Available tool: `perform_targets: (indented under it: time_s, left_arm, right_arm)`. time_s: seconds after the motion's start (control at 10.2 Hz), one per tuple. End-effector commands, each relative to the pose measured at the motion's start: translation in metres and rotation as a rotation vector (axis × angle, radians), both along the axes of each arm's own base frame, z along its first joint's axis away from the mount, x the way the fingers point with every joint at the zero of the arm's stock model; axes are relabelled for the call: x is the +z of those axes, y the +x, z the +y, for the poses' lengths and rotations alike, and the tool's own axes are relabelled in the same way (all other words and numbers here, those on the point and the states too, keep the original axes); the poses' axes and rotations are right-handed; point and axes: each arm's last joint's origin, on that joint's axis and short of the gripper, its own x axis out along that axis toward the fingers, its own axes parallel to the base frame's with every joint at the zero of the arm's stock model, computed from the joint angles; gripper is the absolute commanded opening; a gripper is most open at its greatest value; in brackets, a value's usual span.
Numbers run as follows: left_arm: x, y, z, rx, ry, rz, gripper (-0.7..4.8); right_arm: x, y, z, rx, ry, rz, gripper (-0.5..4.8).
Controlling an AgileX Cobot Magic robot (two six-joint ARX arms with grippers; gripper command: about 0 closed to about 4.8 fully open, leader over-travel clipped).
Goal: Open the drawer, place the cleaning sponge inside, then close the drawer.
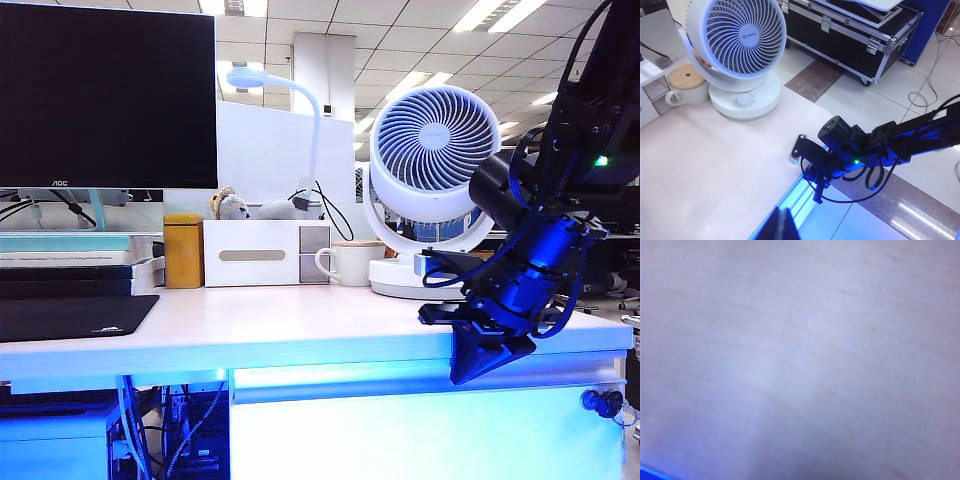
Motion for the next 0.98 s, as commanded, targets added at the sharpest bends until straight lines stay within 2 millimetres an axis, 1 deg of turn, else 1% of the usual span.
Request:
perform_targets:
  time_s: [0.1, 0.2, 0.39, 0.69, 0.98]
  left_arm:
    - [0.002, -0.001, 0.001, 0.000, -0.016, -0.010, -0.06]
    - [0.003, -0.002, 0.001, 0.000, -0.018, -0.013, -0.06]
    - [0.003, -0.002, 0.001, 0.000, -0.019, -0.013, -0.06]
    - [0.003, -0.002, 0.001, 0.000, -0.018, -0.013, -0.06]
    - [0.003, -0.002, 0.001, 0.000, -0.018, -0.013, -0.06]
  right_arm:
    - [0.005, 0.001, 0.000, 0.002, -0.003, 0.000, -0.01]
    - [0.014, 0.000, 0.000, 0.001, 0.001, -0.014, -0.01]
    - [0.011, -0.002, -0.001, 0.001, -0.008, 0.014, -0.01]
    - [-0.015, 0.003, 0.000, 0.000, -0.016, 0.041, -0.01]
    - [-0.015, 0.008, 0.001, -0.019, -0.019, -0.022, -0.01]
